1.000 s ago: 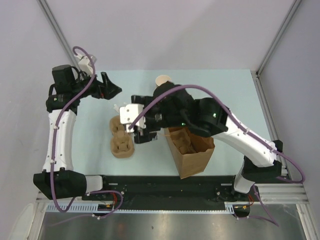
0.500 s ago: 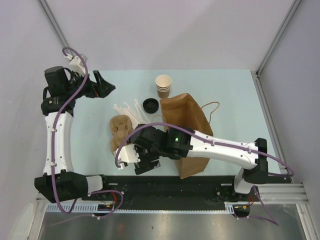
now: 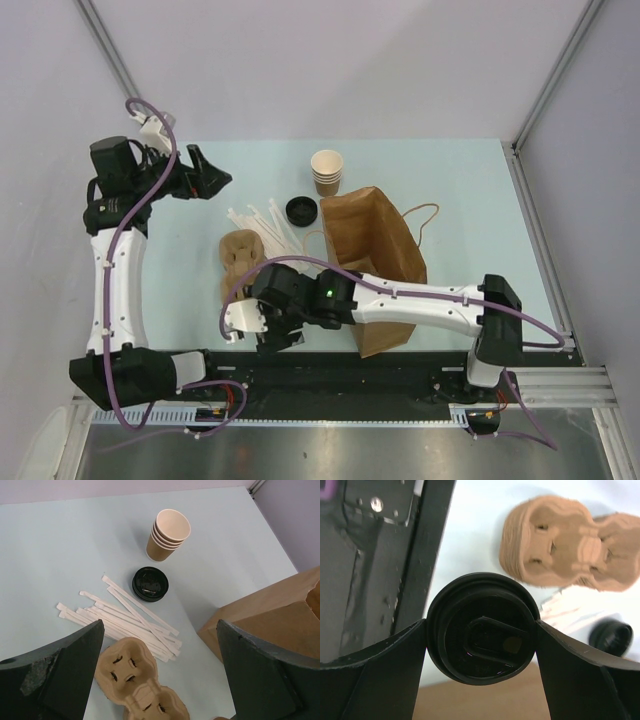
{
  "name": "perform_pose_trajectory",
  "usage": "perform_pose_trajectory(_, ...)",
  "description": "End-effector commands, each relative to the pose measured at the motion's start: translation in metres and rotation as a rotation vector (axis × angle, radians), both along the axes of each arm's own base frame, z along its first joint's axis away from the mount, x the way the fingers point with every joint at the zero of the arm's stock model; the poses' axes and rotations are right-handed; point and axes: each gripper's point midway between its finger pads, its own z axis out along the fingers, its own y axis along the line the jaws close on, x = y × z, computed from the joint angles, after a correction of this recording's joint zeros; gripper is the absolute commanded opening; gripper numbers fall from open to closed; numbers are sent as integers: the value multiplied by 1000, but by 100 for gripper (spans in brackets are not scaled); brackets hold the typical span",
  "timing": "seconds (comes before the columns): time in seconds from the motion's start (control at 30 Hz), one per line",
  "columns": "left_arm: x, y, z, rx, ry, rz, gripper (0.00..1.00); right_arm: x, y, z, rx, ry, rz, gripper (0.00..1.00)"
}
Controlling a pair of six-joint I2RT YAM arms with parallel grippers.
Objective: Pack the takeout coffee
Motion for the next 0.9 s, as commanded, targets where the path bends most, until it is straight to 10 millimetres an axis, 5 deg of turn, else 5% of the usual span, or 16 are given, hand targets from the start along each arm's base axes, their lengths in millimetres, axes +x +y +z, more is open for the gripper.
perform_pose_trajectory(0.0,-7,-3,16,-12,-64,-19,100,4,24,1,96,60,-11,55)
perform_pose_trajectory(0.33,-10,-3,9,-19,-62,-25,99,26,23,-31,57,111,-75,57)
perform_pose_trajectory(0.87,-10,0,-6,-31,-40,-23,99,30,20,-64,-2,181,-108,68)
